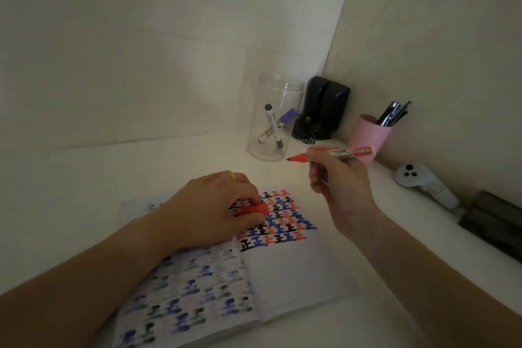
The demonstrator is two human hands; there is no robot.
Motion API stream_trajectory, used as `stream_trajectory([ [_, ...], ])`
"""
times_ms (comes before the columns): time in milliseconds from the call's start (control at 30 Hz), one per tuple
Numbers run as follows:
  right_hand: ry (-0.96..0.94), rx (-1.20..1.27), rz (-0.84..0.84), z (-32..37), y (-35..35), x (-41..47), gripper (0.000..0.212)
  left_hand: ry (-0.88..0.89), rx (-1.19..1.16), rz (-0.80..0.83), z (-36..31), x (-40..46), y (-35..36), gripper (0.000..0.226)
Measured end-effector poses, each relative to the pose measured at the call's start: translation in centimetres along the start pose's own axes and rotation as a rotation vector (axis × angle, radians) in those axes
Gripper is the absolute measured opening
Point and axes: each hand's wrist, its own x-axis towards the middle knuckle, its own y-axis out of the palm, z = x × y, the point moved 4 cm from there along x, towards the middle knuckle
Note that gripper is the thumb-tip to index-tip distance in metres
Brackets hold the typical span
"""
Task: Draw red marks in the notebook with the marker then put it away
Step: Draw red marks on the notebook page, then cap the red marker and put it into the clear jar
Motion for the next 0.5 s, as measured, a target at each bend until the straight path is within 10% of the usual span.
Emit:
stream_trajectory([
  [500,-0.038,0.283,0.133,-2.7,-0.6,0.5,0.018,-0.152,-0.137,-0.209,0.4,-0.1,-1.0,0.031],
])
